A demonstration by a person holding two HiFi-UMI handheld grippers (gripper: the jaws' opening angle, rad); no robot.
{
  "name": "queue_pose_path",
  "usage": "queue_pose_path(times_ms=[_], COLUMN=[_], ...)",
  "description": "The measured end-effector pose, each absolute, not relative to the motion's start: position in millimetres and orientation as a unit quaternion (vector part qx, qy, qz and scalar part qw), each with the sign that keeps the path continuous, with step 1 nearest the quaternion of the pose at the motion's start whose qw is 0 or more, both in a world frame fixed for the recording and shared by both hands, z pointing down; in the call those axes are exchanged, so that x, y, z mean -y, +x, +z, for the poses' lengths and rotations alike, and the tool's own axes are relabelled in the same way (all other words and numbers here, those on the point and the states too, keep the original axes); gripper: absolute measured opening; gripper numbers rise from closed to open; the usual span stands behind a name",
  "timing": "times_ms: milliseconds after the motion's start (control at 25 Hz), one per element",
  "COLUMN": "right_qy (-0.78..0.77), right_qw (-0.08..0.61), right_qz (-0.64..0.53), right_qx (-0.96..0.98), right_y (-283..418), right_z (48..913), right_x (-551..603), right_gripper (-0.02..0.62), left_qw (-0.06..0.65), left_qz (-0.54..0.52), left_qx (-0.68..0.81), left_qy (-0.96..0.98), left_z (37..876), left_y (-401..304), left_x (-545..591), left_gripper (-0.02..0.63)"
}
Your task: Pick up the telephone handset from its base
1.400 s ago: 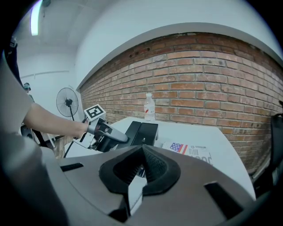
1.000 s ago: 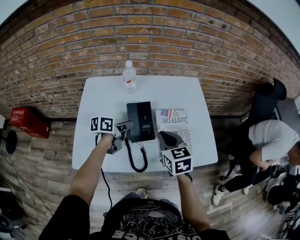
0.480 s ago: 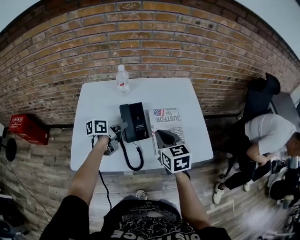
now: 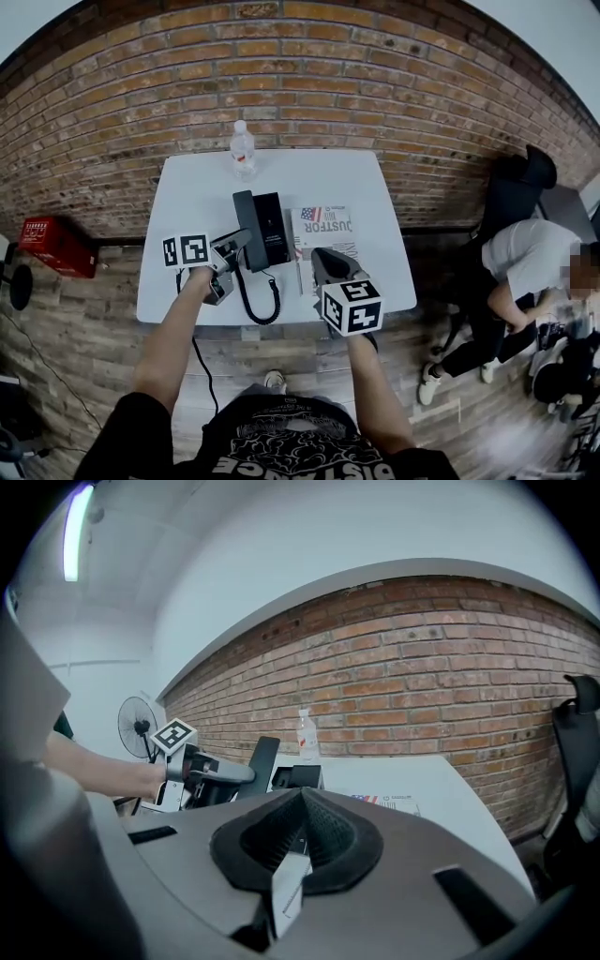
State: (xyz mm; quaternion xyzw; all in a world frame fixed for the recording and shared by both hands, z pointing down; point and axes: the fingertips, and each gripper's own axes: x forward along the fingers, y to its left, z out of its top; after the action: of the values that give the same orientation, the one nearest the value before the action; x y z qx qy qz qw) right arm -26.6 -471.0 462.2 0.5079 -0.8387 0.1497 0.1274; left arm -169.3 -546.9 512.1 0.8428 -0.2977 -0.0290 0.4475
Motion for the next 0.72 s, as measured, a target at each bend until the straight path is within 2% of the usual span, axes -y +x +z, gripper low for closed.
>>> queue_pose_path(times_ms=[720], right_qy=[0.474], right_qw=[0.114], right_qz=[0.118], right_qx=[0.865], right_y=[-20.2], right_z=[425.5], right_x=[405.7], right_gripper=[0.0], left_qw=[0.331], left_qz=[-0.063], left_qx=[0.37], left_qy=[0.866], left_z=[426.6], left_y=[-158.5], left_x=[446.8], left_gripper=[0.072])
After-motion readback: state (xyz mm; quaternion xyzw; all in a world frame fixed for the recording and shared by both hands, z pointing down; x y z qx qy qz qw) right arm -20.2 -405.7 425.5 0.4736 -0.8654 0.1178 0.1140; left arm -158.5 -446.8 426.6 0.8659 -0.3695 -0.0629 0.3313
